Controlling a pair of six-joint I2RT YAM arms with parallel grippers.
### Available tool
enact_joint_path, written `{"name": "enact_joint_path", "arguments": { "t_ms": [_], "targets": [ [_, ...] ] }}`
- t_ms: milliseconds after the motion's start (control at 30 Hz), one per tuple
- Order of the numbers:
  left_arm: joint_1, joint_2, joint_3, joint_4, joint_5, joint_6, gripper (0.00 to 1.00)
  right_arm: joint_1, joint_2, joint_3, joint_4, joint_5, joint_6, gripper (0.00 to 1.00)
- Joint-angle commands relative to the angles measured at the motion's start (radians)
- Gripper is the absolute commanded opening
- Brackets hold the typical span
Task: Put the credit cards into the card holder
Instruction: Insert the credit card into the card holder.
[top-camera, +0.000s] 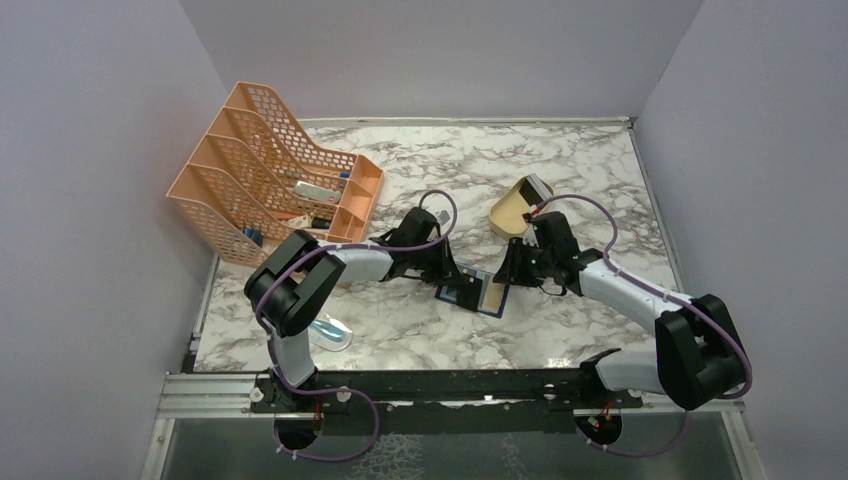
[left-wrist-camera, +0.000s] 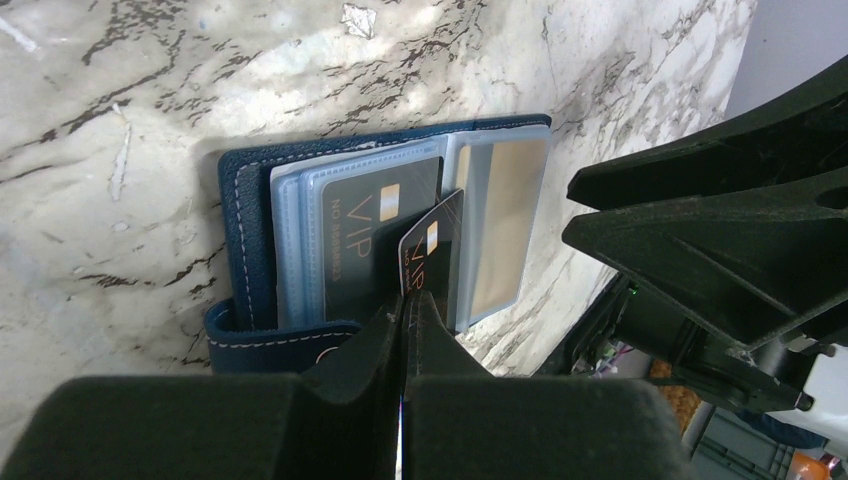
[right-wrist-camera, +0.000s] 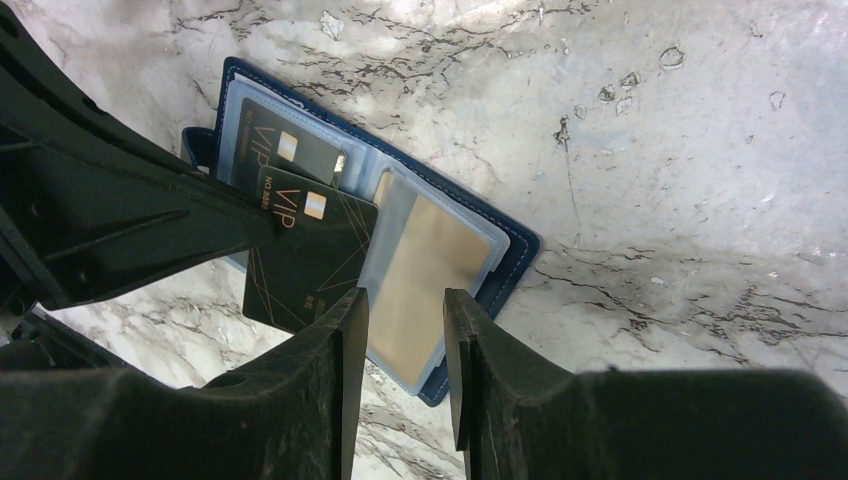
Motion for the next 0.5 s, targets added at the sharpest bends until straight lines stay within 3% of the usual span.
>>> {"name": "enact_joint_path", "arguments": {
  "t_ms": [0,467],
  "targets": [
    [0.001,-0.037,0.046,-0.138,-0.086,0.062,0.0,0.01,0.022,-0.018,-0.024,0.024,0.011,0.26],
    [0.022,-0.022,0.151,-0.234,-0.063,0.159,0.0,0.01,0.158,0.005,0.013,0.11,-0.07,0.22]
  ]
}}
